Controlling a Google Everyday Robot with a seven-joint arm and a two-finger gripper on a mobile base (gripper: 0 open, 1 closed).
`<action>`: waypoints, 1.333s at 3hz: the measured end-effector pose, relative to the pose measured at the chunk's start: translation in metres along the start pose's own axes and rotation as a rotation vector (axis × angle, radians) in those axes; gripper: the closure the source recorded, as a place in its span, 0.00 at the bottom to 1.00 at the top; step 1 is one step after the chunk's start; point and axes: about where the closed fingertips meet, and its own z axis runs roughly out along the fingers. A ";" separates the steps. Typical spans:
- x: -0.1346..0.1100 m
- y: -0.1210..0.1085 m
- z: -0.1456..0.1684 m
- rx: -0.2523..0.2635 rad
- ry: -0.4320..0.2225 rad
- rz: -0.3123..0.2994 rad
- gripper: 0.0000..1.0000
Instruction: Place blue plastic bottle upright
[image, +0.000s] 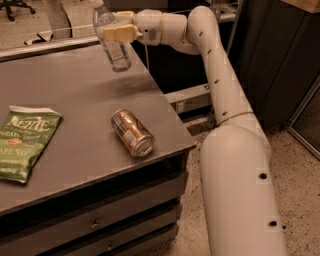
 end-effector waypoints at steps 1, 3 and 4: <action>0.013 0.008 -0.006 -0.003 -0.035 0.008 1.00; 0.033 0.018 -0.016 0.002 -0.094 0.035 1.00; 0.037 0.022 -0.018 -0.009 -0.119 0.040 0.83</action>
Offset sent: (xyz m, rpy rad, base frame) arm -0.0233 -0.0210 -0.0433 0.0975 0.0296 -0.0015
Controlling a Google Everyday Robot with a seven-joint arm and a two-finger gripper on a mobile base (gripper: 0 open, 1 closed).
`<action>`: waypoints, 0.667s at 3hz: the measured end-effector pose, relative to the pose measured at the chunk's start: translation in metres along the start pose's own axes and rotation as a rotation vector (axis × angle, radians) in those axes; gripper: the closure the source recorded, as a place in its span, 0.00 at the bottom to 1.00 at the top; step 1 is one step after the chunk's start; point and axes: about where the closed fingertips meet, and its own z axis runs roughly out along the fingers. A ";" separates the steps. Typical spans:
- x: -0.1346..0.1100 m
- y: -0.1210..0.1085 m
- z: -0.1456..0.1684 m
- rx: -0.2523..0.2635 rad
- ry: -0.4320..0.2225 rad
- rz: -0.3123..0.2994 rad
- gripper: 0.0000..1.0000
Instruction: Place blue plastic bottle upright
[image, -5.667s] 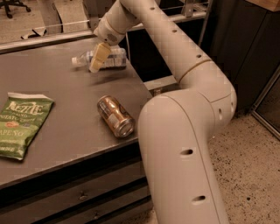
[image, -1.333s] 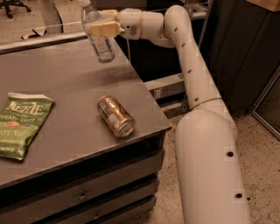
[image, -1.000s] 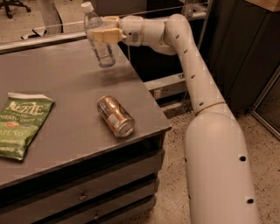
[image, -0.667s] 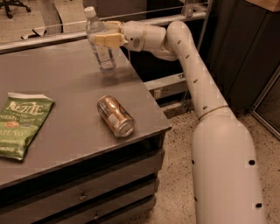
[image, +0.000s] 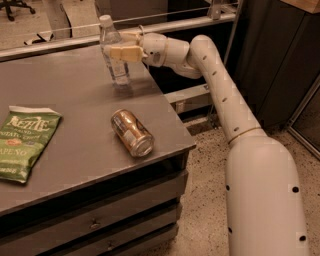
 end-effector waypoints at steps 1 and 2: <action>0.003 0.003 -0.002 -0.006 -0.017 -0.001 0.60; 0.006 0.005 -0.004 -0.011 -0.020 -0.005 0.36</action>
Offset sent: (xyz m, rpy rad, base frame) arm -0.0053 -0.0118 -0.0127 0.0220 -0.0111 0.0026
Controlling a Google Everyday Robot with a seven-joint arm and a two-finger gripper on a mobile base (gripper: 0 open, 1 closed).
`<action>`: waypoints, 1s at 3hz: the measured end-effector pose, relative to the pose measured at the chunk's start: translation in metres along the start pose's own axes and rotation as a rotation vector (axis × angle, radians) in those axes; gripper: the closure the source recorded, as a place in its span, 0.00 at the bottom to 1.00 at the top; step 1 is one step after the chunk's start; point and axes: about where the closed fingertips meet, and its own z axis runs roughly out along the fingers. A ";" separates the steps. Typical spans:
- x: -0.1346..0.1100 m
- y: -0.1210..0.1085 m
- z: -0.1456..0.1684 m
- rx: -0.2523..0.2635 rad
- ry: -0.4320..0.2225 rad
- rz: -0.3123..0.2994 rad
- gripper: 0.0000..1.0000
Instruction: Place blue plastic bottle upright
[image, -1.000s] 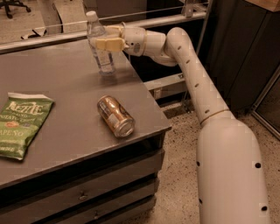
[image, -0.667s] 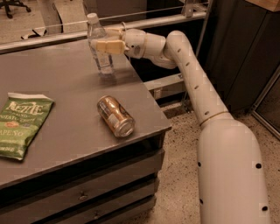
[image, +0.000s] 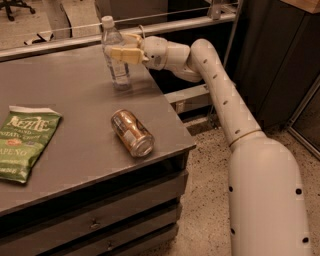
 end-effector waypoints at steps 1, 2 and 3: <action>0.002 0.002 -0.001 -0.004 0.006 -0.004 0.13; 0.004 0.003 -0.002 -0.005 0.014 -0.005 0.00; 0.006 0.004 -0.004 -0.003 0.022 -0.005 0.00</action>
Offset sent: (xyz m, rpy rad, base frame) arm -0.0022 -0.0103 -0.0112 -0.0265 -0.0038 -0.0106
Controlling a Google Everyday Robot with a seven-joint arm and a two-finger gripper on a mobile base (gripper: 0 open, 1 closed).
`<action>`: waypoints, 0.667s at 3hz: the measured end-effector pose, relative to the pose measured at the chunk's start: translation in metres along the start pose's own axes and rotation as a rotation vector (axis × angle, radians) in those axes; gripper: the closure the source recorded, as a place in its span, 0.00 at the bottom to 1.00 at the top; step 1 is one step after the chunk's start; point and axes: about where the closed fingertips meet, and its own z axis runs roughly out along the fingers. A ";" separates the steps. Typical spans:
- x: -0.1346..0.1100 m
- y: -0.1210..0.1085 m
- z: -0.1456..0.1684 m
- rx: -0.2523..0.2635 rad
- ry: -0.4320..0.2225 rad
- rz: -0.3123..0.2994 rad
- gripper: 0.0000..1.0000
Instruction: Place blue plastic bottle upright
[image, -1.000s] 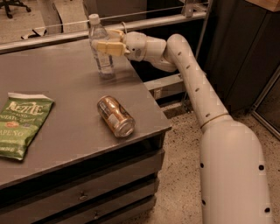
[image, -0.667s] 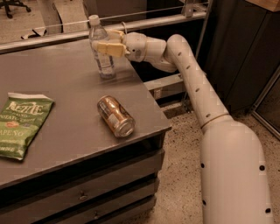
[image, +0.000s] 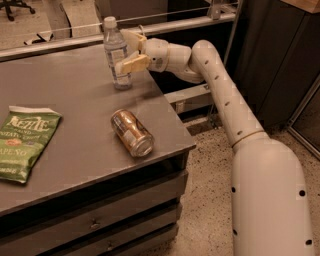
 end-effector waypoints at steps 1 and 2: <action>0.001 0.000 -0.011 0.005 0.036 -0.013 0.00; 0.000 -0.001 -0.044 0.019 0.109 -0.042 0.00</action>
Offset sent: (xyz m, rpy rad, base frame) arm 0.0129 -0.1039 -0.0213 -0.2173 -0.0788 -0.0850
